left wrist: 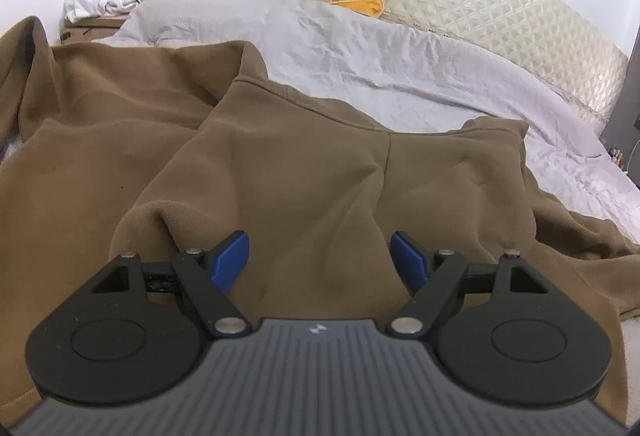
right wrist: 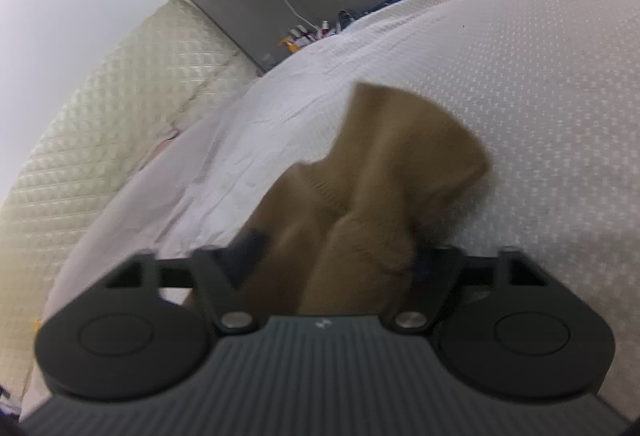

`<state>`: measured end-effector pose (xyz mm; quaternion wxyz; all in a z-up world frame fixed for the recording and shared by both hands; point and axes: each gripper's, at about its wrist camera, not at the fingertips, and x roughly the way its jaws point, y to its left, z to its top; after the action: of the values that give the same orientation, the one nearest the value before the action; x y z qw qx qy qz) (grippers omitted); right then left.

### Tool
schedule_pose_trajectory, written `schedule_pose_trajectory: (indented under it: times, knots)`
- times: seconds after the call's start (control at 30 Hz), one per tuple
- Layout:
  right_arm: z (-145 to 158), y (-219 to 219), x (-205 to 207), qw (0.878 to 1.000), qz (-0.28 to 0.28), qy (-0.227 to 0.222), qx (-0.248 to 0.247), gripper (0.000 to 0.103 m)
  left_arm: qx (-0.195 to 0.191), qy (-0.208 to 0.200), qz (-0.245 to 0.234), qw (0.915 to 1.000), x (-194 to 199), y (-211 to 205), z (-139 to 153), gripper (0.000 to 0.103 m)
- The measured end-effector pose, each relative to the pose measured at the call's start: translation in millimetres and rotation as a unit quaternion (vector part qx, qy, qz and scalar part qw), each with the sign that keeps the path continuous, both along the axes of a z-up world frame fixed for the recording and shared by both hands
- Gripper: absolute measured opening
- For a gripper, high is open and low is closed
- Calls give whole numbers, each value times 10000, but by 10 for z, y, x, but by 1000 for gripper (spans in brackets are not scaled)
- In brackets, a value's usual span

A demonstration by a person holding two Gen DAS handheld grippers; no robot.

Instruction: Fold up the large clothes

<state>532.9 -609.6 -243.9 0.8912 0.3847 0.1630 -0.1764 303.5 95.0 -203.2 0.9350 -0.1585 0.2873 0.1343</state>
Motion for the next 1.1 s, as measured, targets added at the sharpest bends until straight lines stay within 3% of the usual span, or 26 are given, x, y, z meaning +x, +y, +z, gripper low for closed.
schedule_pose_trajectory:
  times: [0.03, 0.07, 0.37, 0.47, 0.57, 0.77, 0.9, 1.03, 1.1]
  knots:
    - [-5, -15, 40, 9999, -40, 105, -13, 35, 22, -4, 5, 10000, 10, -2, -3, 82]
    - [-6, -38, 57, 9999, -30, 160, 23, 33, 38, -8, 11, 10000, 17, -3, -8, 82]
    - [81, -155, -272, 9988, -456, -139, 84, 25, 332, 287, -120, 9990, 59, -14, 46, 82]
    - [230, -19, -263, 9984, -376, -136, -390, 25, 401, 429, -90, 9982, 95, -52, 50, 82]
    - [536, 132, -360, 9962, -256, -401, -732, 25, 481, 565, -86, 9972, 124, -78, 122, 81]
    - [1335, 650, -701, 9800, -87, -1093, -1661, 25, 871, 361, -333, 9950, -7, -212, 368, 81]
    - [1827, 1122, -858, 9690, 252, -1423, -2006, 24, 595, 100, -416, 9973, -146, -167, 538, 81]
    - [2242, 1781, -989, 9515, 720, -1748, -2426, 24, -3, -105, -230, 9997, -285, 13, 650, 81]
    - [2415, 2175, -1061, 9421, 999, -1904, -2572, 24, 40, -155, -218, 9996, -362, 56, 698, 81]
